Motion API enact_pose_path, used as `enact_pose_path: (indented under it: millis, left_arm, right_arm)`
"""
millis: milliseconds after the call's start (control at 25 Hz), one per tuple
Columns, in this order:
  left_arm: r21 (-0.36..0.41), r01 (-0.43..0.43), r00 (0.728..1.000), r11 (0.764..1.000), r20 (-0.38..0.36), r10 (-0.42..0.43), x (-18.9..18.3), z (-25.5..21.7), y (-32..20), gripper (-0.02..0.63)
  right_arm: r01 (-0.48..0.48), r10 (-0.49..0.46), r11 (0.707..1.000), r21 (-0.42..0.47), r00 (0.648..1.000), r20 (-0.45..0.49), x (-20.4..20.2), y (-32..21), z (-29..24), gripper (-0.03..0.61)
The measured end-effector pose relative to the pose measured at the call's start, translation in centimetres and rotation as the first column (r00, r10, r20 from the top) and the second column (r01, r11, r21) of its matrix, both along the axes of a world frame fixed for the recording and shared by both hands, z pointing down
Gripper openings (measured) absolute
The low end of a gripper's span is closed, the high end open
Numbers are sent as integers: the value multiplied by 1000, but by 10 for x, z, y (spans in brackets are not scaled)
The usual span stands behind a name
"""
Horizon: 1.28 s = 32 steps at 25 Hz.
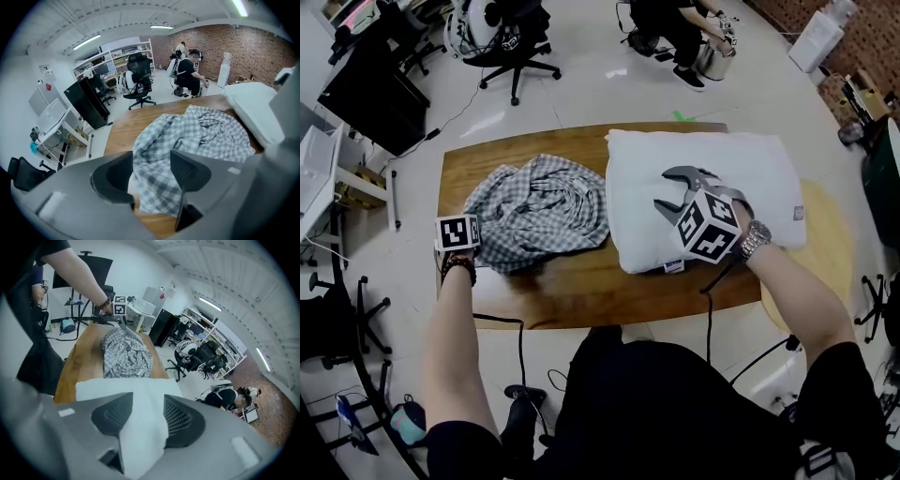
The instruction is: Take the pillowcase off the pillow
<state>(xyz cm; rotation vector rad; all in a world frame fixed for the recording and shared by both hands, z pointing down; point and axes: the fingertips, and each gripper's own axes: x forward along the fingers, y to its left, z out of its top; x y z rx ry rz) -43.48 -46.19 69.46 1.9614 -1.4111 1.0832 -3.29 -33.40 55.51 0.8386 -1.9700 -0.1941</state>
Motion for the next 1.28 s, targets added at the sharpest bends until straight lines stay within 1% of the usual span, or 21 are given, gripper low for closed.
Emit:
enact_pose_path:
  millis: [120,320,520,760,840,1040,1160,1280]
  left_arm:
    - [41,-19,1000,999,-20,20,25,-10,33,253]
    - [111,-84,996,990,-34,88,88,-27,98,253]
    - [154,-151,987,976,-35,158,145,-44,167,253]
    - [201,-219,968,955,-79,239,206,-62,236,252]
    - [220,-239,958,946,-105,267,225,-68,259,250]
    - [262,-275,926,925,-187,329,267,-81,311,236]
    - [316,-318,891,894,-222,395,294,-94,340,221]
    - [367,-366,856,855,-228,464,315,-104,366,211]
  right_arm:
    - [11,-11,1000,30,999,30,-8,34,0,204]
    - [43,-46,998,54,997,60,-16,96,12,202]
    - [64,-70,995,78,994,78,-26,161,12,201]
    - [66,-77,993,102,991,112,-34,219,3,198]
    - [61,-75,992,113,989,130,-36,237,-2,194]
    - [28,-53,989,143,982,179,-37,269,-11,139]
    - [-2,-35,987,161,973,227,-39,281,-17,96]
    - [-41,-9,984,176,962,274,-39,290,-23,62]
